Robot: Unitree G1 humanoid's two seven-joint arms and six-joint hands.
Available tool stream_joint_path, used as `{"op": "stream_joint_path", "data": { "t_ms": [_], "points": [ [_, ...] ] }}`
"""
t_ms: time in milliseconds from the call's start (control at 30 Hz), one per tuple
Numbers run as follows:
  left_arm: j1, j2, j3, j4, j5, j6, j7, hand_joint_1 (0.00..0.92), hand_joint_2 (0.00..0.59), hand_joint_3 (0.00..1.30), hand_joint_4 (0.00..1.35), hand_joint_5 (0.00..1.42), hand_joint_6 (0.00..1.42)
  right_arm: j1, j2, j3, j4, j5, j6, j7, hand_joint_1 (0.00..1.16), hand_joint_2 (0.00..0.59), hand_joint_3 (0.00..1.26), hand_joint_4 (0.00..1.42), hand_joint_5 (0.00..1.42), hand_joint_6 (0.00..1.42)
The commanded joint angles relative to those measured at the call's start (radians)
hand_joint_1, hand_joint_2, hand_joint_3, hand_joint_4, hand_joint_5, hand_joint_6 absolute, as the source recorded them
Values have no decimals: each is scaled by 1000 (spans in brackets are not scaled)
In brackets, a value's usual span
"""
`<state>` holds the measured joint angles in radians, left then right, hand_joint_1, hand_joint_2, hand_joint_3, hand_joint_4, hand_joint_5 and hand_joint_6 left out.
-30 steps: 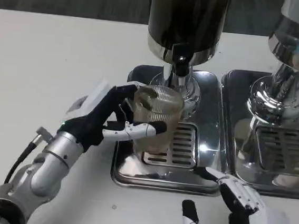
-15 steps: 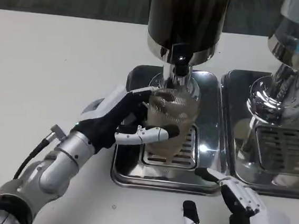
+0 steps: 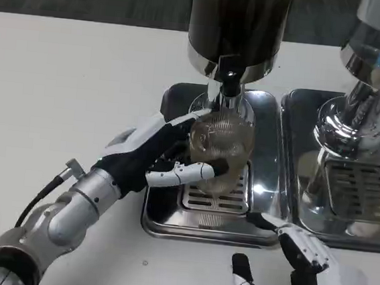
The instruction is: Grasp the cup under the faucet to collect the drink, then remove the cup.
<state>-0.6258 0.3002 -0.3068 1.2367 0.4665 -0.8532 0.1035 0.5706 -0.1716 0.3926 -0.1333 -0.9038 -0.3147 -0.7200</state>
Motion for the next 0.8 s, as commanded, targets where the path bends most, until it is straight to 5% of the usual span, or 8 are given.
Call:
{"op": "stream_joint_path", "data": {
  "t_ms": [33, 567, 800],
  "points": [
    [21, 25, 30, -31, -43, -51, -34, 95, 52, 111, 25, 145, 205, -7, -8, 0, -12, 12, -11, 7, 461, 411, 405, 390, 354, 384],
    [164, 154, 227, -214, -291, -170, -171, 16, 62, 102, 6, 72, 136, -56, -7, 6, 24, 36, -25, -1, 461, 411, 406, 382, 347, 385],
    [192, 199, 334, -333, -552, -157, -404, 0, 90, 287, 220, 275, 349, -69, -8, -2, 20, 51, -28, 6, 461, 411, 406, 381, 351, 385]
  ]
}}
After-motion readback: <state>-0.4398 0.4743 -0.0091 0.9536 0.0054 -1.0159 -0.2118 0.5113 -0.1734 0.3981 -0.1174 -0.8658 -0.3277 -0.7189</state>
